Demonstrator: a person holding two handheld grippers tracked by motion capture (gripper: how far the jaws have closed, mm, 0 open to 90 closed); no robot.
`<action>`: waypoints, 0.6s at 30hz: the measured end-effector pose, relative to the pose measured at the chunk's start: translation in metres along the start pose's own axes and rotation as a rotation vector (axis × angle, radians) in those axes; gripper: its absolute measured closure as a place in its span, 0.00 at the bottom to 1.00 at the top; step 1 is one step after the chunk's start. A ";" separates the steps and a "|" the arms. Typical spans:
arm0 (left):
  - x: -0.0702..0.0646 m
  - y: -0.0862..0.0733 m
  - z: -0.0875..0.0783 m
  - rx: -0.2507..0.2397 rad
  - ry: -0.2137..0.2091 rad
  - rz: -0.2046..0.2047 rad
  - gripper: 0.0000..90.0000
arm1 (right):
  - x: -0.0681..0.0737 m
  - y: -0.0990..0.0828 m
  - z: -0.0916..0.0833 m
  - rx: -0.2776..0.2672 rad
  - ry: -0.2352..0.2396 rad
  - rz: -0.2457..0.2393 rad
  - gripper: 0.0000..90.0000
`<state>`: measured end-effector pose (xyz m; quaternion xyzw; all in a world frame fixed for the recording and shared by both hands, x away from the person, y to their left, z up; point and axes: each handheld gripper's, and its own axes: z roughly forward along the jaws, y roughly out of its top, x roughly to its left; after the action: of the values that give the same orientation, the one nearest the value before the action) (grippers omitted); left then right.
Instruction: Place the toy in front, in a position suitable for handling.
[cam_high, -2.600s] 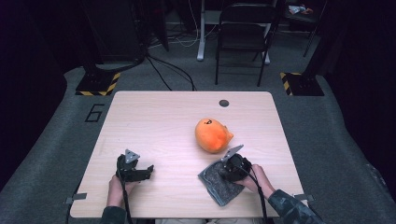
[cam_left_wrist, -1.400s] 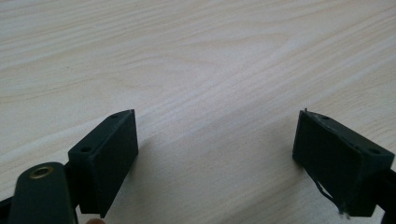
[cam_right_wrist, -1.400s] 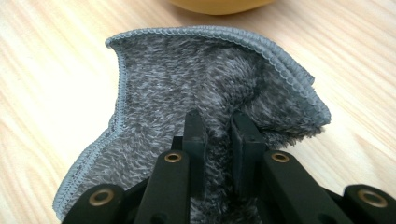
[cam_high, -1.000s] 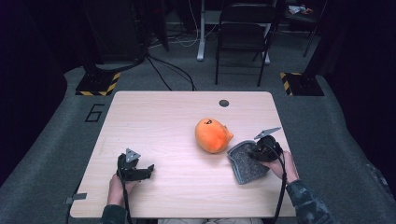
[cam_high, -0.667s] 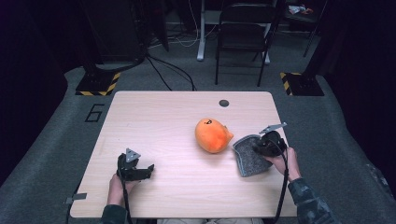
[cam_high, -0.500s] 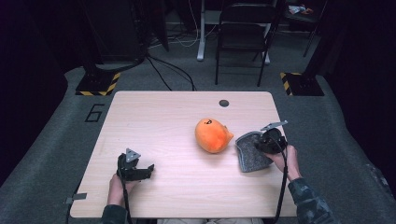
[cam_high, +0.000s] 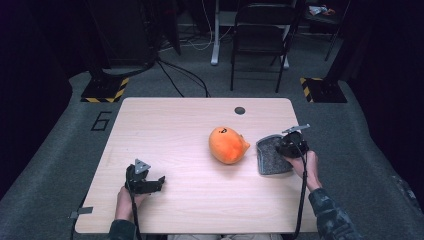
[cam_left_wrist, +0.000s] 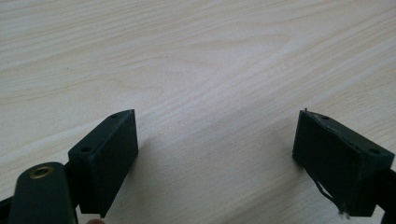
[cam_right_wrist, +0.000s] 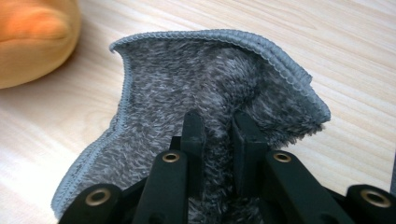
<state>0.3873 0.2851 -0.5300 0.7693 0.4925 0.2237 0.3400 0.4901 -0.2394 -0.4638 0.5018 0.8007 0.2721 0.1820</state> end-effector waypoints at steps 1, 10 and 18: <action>0.000 0.000 0.000 0.000 0.000 0.000 0.15 | -0.002 0.000 0.004 0.004 -0.013 0.015 0.85; 0.000 0.000 0.000 0.000 0.000 0.000 0.15 | -0.010 -0.007 0.027 0.097 -0.018 0.040 0.67; 0.000 0.000 0.000 0.000 0.001 -0.003 0.15 | -0.008 -0.005 0.024 0.101 -0.006 0.055 0.22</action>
<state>0.3877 0.2849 -0.5301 0.7686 0.4936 0.2235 0.3401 0.5038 -0.2424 -0.4857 0.5328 0.7987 0.2348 0.1516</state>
